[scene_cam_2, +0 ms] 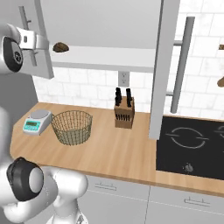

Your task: Open the cabinet, pick up the bread from the cabinet and place it in the basket. Then move the basket to the dining counter.

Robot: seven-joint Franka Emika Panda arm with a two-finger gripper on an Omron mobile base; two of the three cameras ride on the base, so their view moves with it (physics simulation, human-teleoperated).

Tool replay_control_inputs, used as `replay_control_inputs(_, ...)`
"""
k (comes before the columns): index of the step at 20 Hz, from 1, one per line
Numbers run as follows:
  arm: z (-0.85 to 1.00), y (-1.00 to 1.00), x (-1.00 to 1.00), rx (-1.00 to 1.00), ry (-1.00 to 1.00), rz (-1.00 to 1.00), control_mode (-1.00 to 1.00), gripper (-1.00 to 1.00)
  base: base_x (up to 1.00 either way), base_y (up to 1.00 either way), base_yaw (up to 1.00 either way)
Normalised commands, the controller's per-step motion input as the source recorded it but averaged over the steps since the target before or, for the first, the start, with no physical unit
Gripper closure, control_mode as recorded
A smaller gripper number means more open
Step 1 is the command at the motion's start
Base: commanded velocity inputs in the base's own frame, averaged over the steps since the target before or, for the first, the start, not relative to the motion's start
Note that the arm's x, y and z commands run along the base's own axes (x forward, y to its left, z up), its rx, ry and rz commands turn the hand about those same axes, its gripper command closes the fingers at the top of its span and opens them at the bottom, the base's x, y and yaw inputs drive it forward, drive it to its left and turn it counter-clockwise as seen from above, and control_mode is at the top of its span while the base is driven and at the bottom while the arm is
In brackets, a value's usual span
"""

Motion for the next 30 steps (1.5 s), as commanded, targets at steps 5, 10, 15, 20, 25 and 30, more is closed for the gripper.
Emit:
replay_control_inputs(5,0.00,0.61,-1.00,0.00,-0.01,-0.02,-1.00,1.00,0.00,0.00,0.00)
replay_control_inputs(10,0.00,0.75,-1.00,0.00,0.00,-0.06,-1.00,1.00,0.00,0.00,0.00)
replay_control_inputs(15,0.00,0.93,-1.00,0.00,0.00,-0.06,-1.00,1.00,0.00,0.00,0.00)
replay_control_inputs(20,-0.02,0.56,-0.50,0.02,0.08,-0.06,-1.00,-1.00,0.00,0.00,0.00)
replay_control_inputs(25,-0.02,-0.46,-0.74,0.04,0.01,0.03,-1.00,-1.00,0.00,0.00,0.00)
replay_control_inputs(30,0.00,-0.62,-0.79,0.22,0.03,0.06,-1.00,-1.00,0.00,0.00,0.00)
